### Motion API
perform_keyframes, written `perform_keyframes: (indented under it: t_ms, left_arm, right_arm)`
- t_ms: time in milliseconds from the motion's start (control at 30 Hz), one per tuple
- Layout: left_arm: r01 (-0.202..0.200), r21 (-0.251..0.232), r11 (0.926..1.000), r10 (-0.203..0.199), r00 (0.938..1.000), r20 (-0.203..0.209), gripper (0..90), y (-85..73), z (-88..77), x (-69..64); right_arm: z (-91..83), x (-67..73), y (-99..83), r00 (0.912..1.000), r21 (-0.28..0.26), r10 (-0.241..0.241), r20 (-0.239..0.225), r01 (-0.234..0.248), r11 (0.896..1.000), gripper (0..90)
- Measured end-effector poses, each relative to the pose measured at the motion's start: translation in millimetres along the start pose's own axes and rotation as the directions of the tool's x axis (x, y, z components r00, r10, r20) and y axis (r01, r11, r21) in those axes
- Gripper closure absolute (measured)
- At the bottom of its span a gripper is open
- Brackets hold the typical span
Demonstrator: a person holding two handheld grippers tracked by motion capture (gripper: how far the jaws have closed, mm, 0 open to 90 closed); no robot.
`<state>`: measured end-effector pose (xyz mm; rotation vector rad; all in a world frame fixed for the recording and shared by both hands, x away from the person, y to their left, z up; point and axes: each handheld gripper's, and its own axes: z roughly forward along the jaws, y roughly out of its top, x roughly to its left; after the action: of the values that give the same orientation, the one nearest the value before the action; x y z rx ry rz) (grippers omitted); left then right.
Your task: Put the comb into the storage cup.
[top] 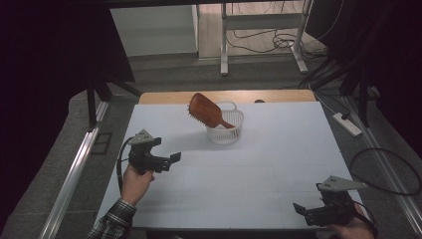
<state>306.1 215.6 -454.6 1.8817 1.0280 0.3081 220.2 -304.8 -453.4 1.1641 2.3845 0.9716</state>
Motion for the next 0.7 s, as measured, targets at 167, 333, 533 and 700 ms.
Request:
perform_keyframes:
  t_ms: [167, 333, 533, 700]
  left_arm:
    - [0.013, -0.002, 0.9999, -0.013, 0.9999, 0.006, 0.0, -3.5, -4.2, -0.4]
    - [0.016, -0.004, 0.9999, -0.016, 0.9998, 0.008, 0.0, -6.0, -7.9, -1.4]
    - [0.020, -0.011, 0.9997, -0.020, 0.9998, 0.002, 0.0, -9.6, -14.0, -3.5]
    - [0.026, -0.016, 0.9995, -0.026, 0.9996, 0.006, 0.0, -13.8, -19.4, -4.0]
  right_arm:
    - [0.1, 0.0, 0.1, 1.0000, 0.001, 0.001, 0.000, -0.001, 1.000, 0.0]
    - [0.0, 0.2, 0.1, 1.0000, 0.000, 0.000, 0.001, 0.000, 1.000, 0.0]
    - [-0.2, 0.4, 0.1, 1.0000, -0.001, 0.000, 0.001, 0.000, 1.000, 0.0]
    - [-0.1, 0.8, 0.4, 1.0000, -0.001, -0.002, 0.002, 0.002, 1.000, 0.0]
